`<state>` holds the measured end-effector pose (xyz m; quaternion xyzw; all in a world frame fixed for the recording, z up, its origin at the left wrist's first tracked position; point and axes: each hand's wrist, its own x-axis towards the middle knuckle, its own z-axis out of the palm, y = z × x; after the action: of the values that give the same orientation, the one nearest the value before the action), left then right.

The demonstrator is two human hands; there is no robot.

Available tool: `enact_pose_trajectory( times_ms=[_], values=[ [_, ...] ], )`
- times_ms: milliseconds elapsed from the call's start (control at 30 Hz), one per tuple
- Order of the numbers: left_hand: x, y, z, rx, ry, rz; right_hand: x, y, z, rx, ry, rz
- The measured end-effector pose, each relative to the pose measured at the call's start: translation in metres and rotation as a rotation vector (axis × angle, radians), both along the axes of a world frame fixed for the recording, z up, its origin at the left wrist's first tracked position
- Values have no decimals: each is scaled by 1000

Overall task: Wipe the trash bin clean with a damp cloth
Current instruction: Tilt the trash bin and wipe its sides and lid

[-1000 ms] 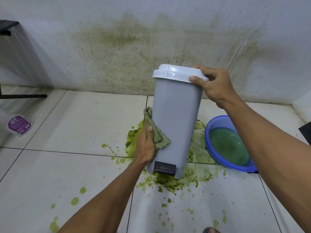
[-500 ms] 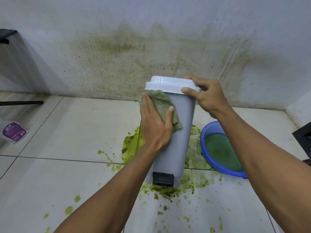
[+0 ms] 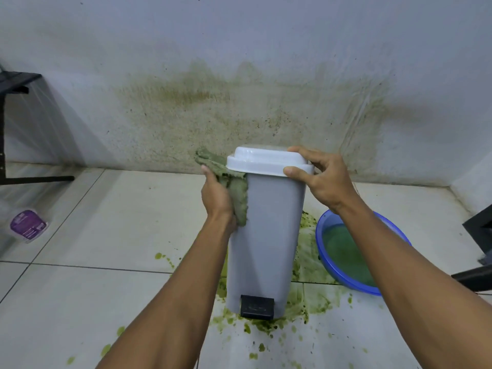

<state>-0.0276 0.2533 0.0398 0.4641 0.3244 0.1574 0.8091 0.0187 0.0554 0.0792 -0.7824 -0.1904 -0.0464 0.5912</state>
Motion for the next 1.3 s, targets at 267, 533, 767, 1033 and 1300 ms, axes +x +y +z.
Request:
enact_pose_trajectory(
  times_ms=[267,533,767,1033,1300],
  values=[
    [6,19,55,942,-186,-526,-15,-12,0,13,29,61],
    [8,3,79,1396,95,-1049,-38,-32,-6,182,173,258],
    [-18,-42,30,1613,20,-1022,-65,-64,-33,90,83,-124],
    [-13,-27,13,2023,322,-742,-74,-66,-40,-264,52,-222],
    [-1,-24,21,1832,2,-1102,-122,8,-24,-878,188,-365]
  ],
)
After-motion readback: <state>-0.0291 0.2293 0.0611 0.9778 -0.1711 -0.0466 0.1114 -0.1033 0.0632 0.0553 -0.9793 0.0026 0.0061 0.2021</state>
